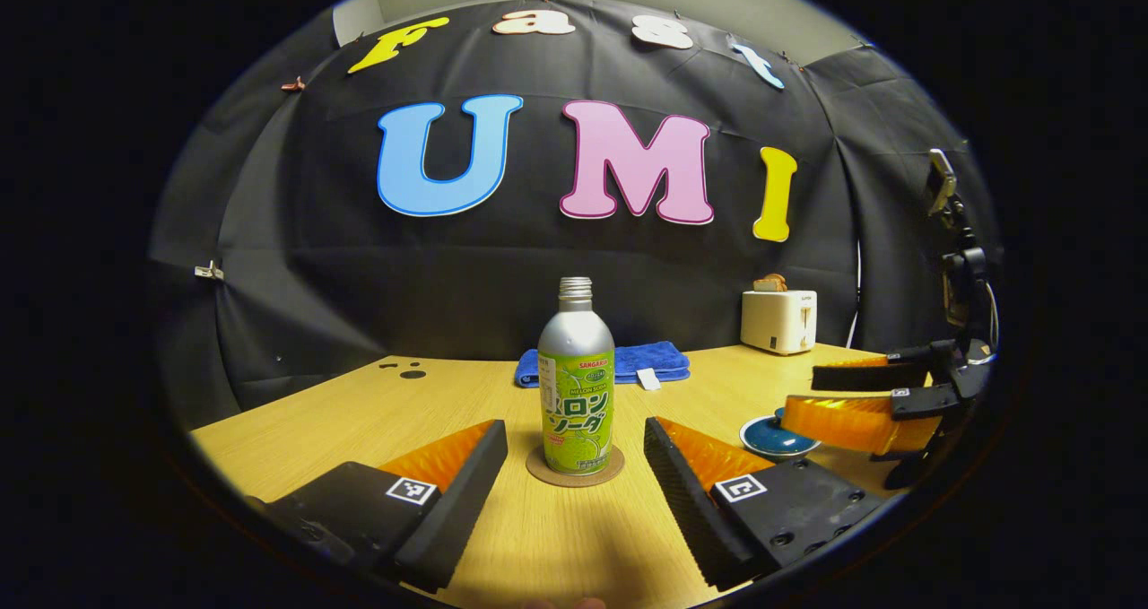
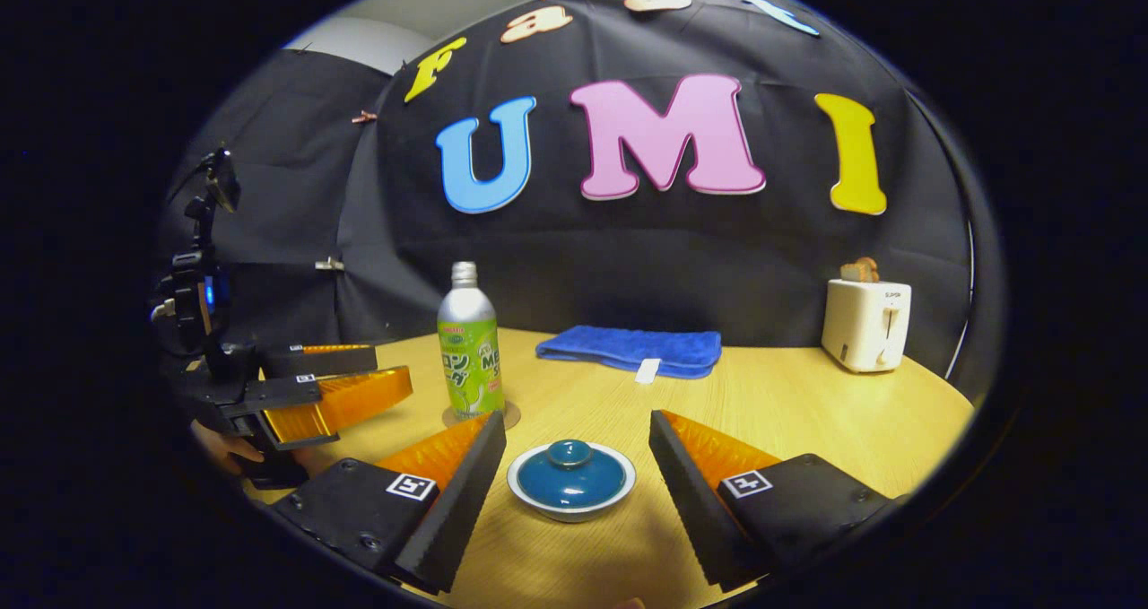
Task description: Open the teacup lid with one hand, grasp the water bottle and pour water into the teacup with the other hand; after pouring, place the water bottle on the coaster and then close the teacup lid.
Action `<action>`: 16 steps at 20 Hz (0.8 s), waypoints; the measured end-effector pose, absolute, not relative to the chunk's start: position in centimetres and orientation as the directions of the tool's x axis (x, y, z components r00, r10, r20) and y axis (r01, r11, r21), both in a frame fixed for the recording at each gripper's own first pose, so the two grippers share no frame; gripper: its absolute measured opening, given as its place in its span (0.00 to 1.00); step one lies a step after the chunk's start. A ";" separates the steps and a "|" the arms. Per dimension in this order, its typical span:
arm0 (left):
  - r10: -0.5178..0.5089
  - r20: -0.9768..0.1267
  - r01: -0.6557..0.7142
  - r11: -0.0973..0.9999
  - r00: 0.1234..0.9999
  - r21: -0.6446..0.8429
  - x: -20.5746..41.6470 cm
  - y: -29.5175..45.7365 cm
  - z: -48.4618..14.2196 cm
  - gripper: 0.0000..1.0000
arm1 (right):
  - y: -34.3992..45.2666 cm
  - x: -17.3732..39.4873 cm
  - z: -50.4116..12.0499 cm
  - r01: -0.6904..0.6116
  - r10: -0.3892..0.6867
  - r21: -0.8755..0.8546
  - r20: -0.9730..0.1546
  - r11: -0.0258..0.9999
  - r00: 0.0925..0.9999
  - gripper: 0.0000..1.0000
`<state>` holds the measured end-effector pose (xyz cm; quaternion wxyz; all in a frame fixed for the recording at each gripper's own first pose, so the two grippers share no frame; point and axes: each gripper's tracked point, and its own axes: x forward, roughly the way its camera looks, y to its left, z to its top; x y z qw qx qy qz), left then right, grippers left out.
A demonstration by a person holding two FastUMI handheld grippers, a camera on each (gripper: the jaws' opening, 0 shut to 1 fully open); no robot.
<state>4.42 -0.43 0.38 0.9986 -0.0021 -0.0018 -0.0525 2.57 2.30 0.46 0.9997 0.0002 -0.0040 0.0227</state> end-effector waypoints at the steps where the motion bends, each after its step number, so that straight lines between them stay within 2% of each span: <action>1: -0.105 0.004 0.105 0.994 0.994 -0.004 4.5 -0.5 0.3 0.97 | 2.0 1.8 0.1 -0.039 0.039 0.003 -0.005 0.999 0.999 0.99; 7: -0.118 0.005 0.118 0.993 0.993 -0.004 4.1 -1.1 0.3 0.97 | 0.8 -0.5 0.3 -0.053 0.053 0.004 0.001 0.999 0.999 0.99; 16: -0.109 0.005 0.109 0.994 0.994 -0.004 4.4 -1.6 0.4 0.97 | 0.2 -0.3 0.3 -0.034 0.034 0.001 0.001 0.999 0.999 0.99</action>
